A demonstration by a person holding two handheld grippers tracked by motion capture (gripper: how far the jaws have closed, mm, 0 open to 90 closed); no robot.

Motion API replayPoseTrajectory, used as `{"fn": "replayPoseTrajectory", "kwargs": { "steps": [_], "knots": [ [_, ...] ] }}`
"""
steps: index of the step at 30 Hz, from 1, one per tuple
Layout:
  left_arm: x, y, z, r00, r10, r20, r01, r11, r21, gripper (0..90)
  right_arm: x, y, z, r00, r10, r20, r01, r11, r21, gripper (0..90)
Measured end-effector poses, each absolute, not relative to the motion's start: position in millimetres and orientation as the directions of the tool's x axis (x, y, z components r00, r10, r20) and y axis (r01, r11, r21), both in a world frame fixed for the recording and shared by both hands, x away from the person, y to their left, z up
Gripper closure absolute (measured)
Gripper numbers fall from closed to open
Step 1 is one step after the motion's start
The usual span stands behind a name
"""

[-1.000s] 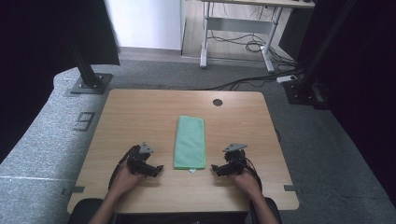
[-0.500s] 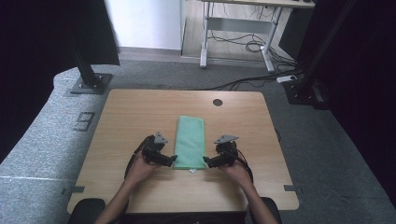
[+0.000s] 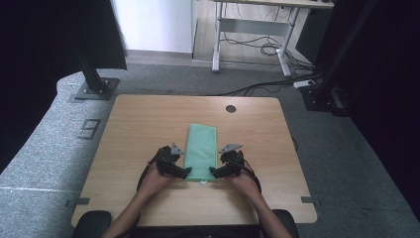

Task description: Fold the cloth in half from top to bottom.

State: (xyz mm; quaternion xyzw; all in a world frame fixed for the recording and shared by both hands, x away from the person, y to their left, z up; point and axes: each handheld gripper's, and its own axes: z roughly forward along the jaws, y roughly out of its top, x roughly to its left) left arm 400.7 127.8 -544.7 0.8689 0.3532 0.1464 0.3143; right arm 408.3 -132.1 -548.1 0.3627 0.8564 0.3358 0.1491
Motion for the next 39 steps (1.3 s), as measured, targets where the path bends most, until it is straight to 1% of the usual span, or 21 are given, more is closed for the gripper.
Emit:
{"fn": "replayPoseTrajectory", "kwargs": {
  "steps": [7, 9, 11, 14, 17, 22, 24, 30, 33, 36, 39],
  "knots": [
    [373.7, 136.9, -545.0, 0.725, 0.689, -0.008, 0.529, -0.550, 0.646, 1.4, 384.4, -126.1, -547.9, -0.720, 0.694, -0.019, 0.499, 0.536, 0.681, 4.6],
    [366.9, 138.3, -543.2, 0.748, 0.663, -0.028, 0.523, -0.564, 0.639, 1.3, 376.9, -124.8, -547.8, -0.732, 0.681, -0.025, 0.486, 0.547, 0.682, 4.9],
    [363.0, 139.6, -538.6, 0.769, 0.639, -0.037, 0.502, -0.566, 0.654, 0.0, 369.8, -124.5, -547.6, -0.737, 0.675, -0.027, 0.479, 0.551, 0.683, 6.2],
    [368.9, 140.1, -529.7, 0.748, 0.664, -0.017, 0.496, -0.540, 0.680, 0.0, 363.1, -125.5, -548.1, -0.741, 0.672, -0.018, 0.479, 0.547, 0.686, 6.9],
    [384.5, 137.6, -525.0, 0.711, 0.703, -0.006, 0.506, -0.505, 0.699, 0.8, 359.3, -126.5, -548.4, -0.742, 0.670, -0.008, 0.484, 0.544, 0.685, 7.0],
    [403.3, 127.8, -534.7, 0.692, 0.721, 0.030, 0.518, -0.526, 0.675, 1.0, 356.7, -128.7, -548.9, -0.744, 0.668, 0.002, 0.487, 0.542, 0.685, 7.0],
    [406.2, 126.8, -540.1, 0.676, 0.736, 0.037, 0.527, -0.518, 0.674, 0.7, 356.5, -129.5, -549.2, -0.746, 0.666, 0.006, 0.487, 0.540, 0.686, 7.0],
    [410.0, 132.4, -547.4, 0.660, 0.752, 0.009, 0.552, -0.492, 0.673, 0.0, 356.7, -129.7, -549.4, -0.746, 0.666, 0.010, 0.490, 0.538, 0.686, 7.1],
    [409.6, 131.7, -547.3, 0.668, 0.744, 0.017, 0.545, -0.506, 0.669, 0.7, 356.9, -129.1, -548.4, -0.749, 0.663, 0.008, 0.490, 0.545, 0.681, 8.2],
    [408.8, 131.2, -547.8, 0.667, 0.745, 0.021, 0.542, -0.504, 0.672, 1.0, 357.5, -127.9, -545.6, -0.771, 0.637, -0.013, 0.460, 0.570, 0.682, 8.2],
    [407.1, 131.4, -547.9, 0.666, 0.745, 0.024, 0.539, -0.504, 0.675, 2.0, 363.7, -128.7, -543.9, -0.768, 0.641, 0.010, 0.472, 0.556, 0.684, 7.4]
  ]
}}
